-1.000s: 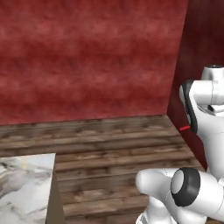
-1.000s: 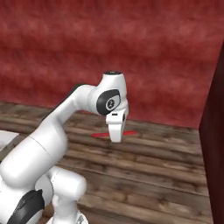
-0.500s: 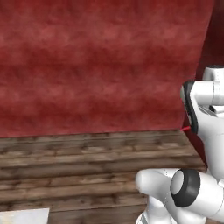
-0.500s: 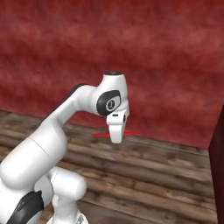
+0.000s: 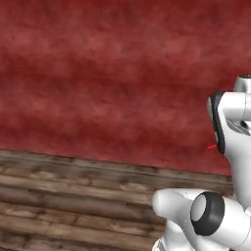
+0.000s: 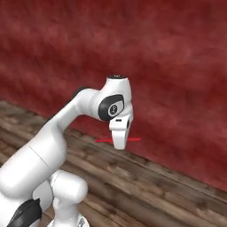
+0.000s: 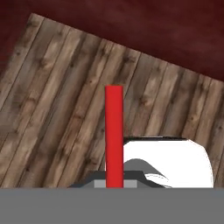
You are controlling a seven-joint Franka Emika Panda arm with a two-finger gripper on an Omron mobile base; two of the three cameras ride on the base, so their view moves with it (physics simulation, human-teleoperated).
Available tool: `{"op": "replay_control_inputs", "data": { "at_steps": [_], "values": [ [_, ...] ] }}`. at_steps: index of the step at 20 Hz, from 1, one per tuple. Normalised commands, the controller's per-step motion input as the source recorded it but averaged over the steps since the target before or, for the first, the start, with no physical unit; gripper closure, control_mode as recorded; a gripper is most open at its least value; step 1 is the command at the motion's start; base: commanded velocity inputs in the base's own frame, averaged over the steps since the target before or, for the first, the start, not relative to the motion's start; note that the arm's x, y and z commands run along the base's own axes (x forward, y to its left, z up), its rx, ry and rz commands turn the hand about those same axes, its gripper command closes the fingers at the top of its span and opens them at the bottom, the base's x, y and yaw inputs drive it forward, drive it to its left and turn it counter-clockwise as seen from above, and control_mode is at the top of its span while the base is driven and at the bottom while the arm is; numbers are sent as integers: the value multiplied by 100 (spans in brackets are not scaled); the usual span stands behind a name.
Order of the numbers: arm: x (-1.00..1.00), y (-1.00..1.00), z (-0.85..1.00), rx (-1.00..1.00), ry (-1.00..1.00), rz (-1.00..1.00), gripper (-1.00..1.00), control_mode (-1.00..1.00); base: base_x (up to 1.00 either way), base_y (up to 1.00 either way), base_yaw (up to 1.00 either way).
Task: Take a straw from the drawer in front and place it inside the glass cup on the dining counter.
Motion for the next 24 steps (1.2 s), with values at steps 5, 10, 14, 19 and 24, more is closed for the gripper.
{"op": "replay_control_inputs", "data": {
  "at_steps": [5, 10, 14, 19, 24],
  "values": [
    [0, 0, 0, 0, 0, 0, 100, 100, 100, 0, 67],
    [0, 0, 0, 0, 0, 0, 100, 100, 100, 0, 67],
    [0, 0, 0, 0, 0, 0, 100, 100, 100, 0, 66],
    [0, 0, 0, 0, 0, 0, 100, 100, 100, 0, 67],
    [0, 0, 0, 0, 0, 0, 100, 100, 100, 0, 67]
  ]
}}
